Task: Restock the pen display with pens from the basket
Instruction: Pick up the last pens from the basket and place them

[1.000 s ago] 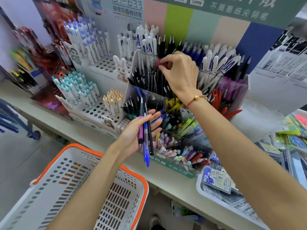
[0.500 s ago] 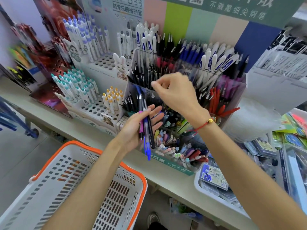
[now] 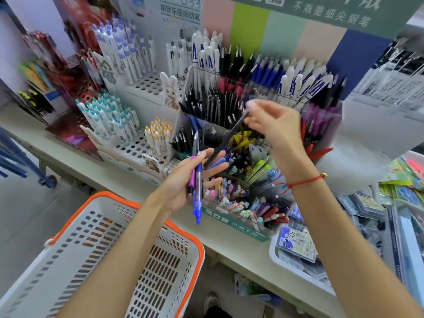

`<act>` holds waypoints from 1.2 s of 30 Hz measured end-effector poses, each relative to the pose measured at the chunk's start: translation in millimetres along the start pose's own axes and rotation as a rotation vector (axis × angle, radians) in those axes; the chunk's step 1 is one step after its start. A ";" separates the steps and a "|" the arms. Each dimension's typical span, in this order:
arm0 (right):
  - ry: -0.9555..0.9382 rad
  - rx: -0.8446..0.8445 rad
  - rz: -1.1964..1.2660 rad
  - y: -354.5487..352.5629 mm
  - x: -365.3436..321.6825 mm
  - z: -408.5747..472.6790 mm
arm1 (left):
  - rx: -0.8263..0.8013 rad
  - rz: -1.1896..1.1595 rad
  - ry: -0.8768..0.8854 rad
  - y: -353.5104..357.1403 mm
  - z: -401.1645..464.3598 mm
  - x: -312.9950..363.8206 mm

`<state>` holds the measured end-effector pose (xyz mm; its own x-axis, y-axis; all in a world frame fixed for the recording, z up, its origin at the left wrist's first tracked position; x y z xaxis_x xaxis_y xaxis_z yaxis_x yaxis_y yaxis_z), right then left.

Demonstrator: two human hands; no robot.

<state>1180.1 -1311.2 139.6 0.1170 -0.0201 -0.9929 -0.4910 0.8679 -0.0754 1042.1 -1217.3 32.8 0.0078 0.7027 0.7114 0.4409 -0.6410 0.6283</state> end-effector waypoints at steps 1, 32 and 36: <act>-0.113 0.147 0.051 -13.9 -10.6 1.6 | 0.033 0.008 -0.004 -4.4 1.0 0.5; -0.024 -0.407 -0.475 69.1 6.4 -1.3 | -0.167 0.156 -0.034 9.1 4.2 11.8; -0.195 -0.129 -0.365 44.0 -10.6 0.3 | -0.168 0.203 -0.020 13.4 6.3 14.9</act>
<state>1157.5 -1272.6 146.8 0.4580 -0.2088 -0.8641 -0.4897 0.7520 -0.4413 1053.9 -1213.5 49.9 0.0998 0.5594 0.8229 0.2737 -0.8105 0.5178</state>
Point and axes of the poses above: each hand's wrist, its own z-axis towards the middle knuckle, its own y-axis out of the palm, x = y × z, the point moved 8 cm from there along z, towards the middle knuckle
